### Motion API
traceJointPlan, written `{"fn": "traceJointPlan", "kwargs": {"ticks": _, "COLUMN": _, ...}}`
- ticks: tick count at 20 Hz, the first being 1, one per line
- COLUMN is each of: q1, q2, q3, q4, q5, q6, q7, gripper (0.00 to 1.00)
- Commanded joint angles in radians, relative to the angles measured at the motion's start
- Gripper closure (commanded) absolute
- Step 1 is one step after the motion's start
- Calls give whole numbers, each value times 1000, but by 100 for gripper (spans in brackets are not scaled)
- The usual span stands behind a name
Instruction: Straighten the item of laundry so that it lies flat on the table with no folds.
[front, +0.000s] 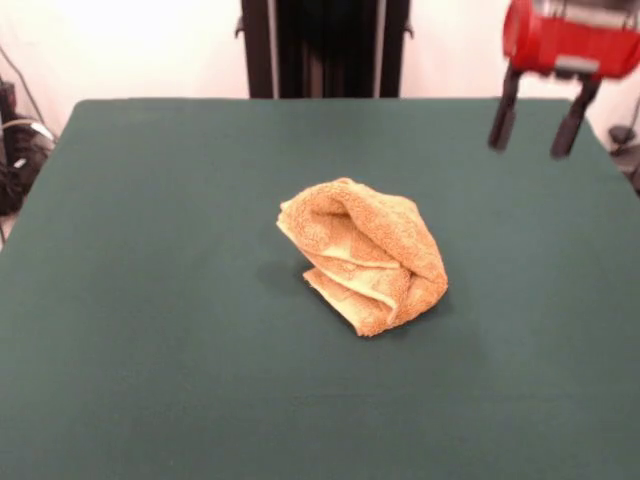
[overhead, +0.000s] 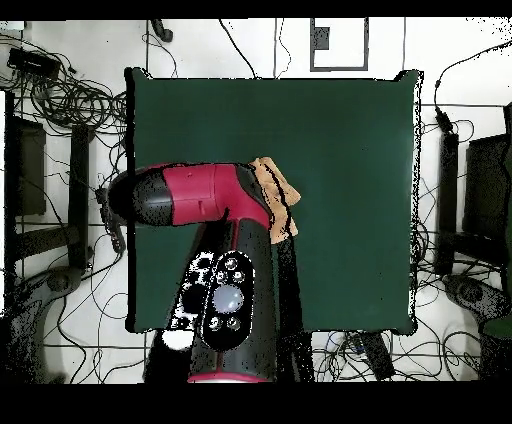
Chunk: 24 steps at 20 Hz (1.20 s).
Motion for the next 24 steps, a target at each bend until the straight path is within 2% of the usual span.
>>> {"fn": "traceJointPlan", "kwargs": {"ticks": 1, "q1": 19, "q2": 173, "q3": 50, "q4": -15, "q5": 60, "q6": -139, "q7": 281, "gripper": 0}}
{"fn": "traceJointPlan", "kwargs": {"ticks": 5, "q1": 6, "q2": 203, "q3": 53, "q4": -15, "q5": 68, "q6": -157, "q7": 259, "gripper": 0}}
{"fn": "traceJointPlan", "kwargs": {"ticks": 9, "q1": -46, "q2": 215, "q3": 89, "q4": 34, "q5": 65, "q6": -205, "q7": 203, "gripper": 0}}
{"fn": "traceJointPlan", "kwargs": {"ticks": 17, "q1": -157, "q2": 158, "q3": 116, "q4": 126, "q5": 20, "q6": -248, "q7": 108, "gripper": 0}}
{"fn": "traceJointPlan", "kwargs": {"ticks": 24, "q1": -213, "q2": 180, "q3": 137, "q4": 107, "q5": -6, "q6": -273, "q7": 76, "gripper": 0}}
